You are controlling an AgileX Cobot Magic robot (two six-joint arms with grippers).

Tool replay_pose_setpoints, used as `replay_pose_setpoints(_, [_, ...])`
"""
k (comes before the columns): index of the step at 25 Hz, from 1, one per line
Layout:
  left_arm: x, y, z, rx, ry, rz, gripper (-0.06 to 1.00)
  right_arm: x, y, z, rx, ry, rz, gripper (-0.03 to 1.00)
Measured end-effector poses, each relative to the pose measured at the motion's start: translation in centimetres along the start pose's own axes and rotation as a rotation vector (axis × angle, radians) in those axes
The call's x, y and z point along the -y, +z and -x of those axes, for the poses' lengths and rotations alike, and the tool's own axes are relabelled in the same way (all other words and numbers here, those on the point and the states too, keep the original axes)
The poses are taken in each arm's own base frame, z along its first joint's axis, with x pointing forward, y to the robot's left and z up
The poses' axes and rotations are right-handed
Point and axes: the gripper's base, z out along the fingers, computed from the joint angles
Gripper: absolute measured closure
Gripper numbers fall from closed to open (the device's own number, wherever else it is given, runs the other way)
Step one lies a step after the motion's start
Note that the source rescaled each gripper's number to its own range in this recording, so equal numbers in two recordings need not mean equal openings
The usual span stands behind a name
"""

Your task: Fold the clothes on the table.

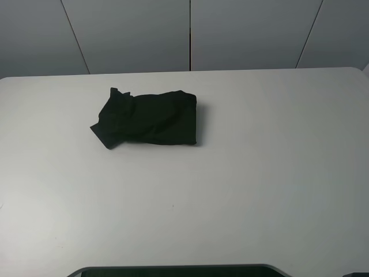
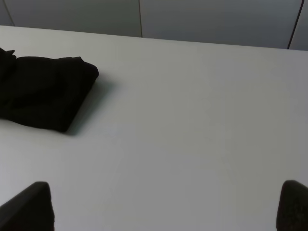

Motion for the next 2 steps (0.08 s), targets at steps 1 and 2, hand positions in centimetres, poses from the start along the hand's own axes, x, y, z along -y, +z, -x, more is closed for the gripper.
replay_pose_setpoints(1, [0.00,0.00,0.00,0.000,0.000,0.000,-0.05,0.00,0.00,0.00,0.000,0.000,0.000,-0.03])
replay_pose_setpoints(2, [0.00,0.00,0.00,0.000,0.000,0.000,-0.05,0.00,0.00,0.00,0.000,0.000,0.000,-0.03])
